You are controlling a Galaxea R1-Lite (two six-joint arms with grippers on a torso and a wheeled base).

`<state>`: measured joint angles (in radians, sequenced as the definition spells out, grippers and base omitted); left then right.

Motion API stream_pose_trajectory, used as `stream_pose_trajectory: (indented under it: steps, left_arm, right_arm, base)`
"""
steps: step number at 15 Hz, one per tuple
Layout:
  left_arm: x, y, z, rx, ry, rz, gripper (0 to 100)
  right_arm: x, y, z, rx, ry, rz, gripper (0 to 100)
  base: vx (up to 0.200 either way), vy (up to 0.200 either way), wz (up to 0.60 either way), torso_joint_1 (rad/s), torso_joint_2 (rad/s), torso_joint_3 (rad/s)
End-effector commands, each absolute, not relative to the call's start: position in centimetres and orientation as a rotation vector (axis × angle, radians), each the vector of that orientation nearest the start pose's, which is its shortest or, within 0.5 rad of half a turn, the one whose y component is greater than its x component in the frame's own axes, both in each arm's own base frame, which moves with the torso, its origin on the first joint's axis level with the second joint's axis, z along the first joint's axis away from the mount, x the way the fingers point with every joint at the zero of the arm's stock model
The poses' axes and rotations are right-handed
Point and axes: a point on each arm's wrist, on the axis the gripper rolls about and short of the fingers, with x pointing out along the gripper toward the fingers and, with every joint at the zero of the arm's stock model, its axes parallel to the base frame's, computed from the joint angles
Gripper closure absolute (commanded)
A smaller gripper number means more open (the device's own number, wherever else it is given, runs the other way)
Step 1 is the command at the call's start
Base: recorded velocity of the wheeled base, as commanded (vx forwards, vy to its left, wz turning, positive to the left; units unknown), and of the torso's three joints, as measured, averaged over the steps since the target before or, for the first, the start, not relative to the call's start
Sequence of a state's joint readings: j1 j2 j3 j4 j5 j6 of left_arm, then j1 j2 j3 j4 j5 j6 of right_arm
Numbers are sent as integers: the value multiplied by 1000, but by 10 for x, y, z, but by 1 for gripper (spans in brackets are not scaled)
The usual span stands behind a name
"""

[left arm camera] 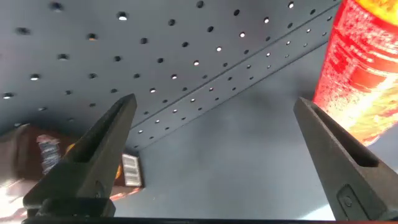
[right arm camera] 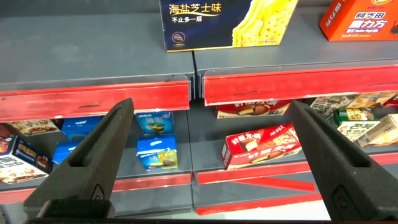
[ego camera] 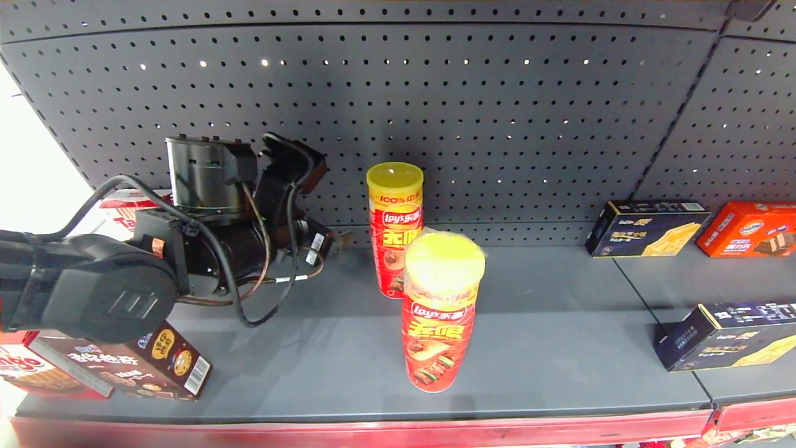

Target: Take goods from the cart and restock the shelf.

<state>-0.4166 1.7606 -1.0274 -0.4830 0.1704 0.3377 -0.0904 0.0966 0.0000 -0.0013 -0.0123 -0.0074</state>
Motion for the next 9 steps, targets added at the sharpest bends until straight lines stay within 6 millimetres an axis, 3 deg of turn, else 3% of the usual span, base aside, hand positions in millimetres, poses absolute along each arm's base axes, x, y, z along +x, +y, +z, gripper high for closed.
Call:
stream_pose_trajectory:
  steps: [1,9]
  left_arm:
    - [320,-136,192,415,233,-285,0]
    - [330,-145,175,377,250,-303,0]
  right_arm:
    - [-15,1,78,-4,97,-102,0]
    - [-15,1,78,-4,97,-102,0]
  base:
    - [0,0,0,0,0,0]
    - [0,0,0,0,0,0]
